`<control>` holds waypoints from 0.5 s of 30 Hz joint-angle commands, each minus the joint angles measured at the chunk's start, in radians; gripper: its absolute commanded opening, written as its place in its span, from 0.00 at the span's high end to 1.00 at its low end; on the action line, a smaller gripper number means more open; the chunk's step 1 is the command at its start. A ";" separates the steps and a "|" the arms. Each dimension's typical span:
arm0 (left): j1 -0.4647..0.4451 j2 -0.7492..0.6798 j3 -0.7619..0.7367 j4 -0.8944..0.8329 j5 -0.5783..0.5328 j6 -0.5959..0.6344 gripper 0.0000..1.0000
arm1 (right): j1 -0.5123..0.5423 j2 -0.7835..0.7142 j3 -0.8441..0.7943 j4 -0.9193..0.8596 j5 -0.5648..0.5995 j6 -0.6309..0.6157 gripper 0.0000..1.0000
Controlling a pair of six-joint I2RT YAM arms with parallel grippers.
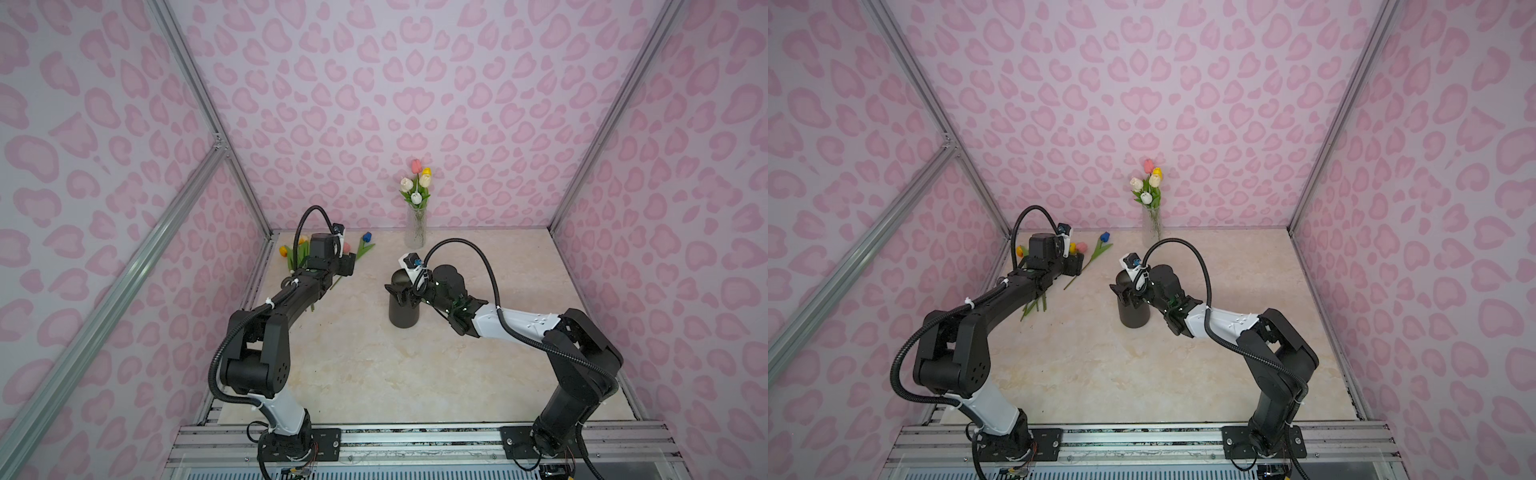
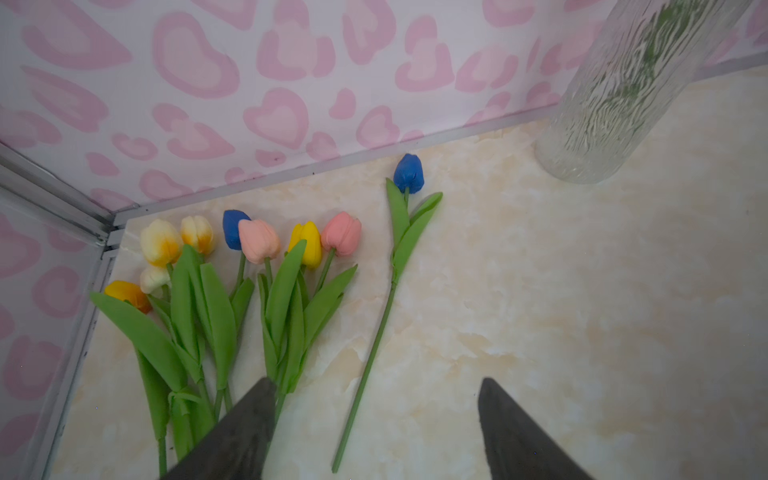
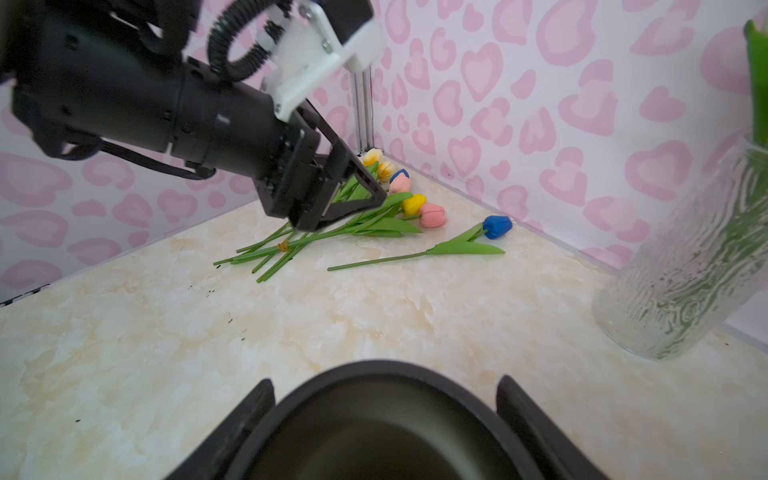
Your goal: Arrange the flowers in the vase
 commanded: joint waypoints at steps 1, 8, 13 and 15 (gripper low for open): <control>-0.005 0.072 0.079 -0.128 -0.005 0.031 0.24 | 0.005 0.012 0.004 0.159 -0.042 0.036 0.57; -0.021 0.204 0.207 -0.219 -0.053 0.076 0.27 | 0.005 0.018 0.005 0.151 -0.040 0.049 0.47; -0.026 0.285 0.294 -0.295 -0.070 0.083 0.30 | 0.002 0.013 0.006 0.147 -0.053 0.044 0.33; -0.026 0.313 0.323 -0.314 -0.067 0.085 0.30 | 0.002 0.013 0.007 0.149 -0.057 0.044 0.24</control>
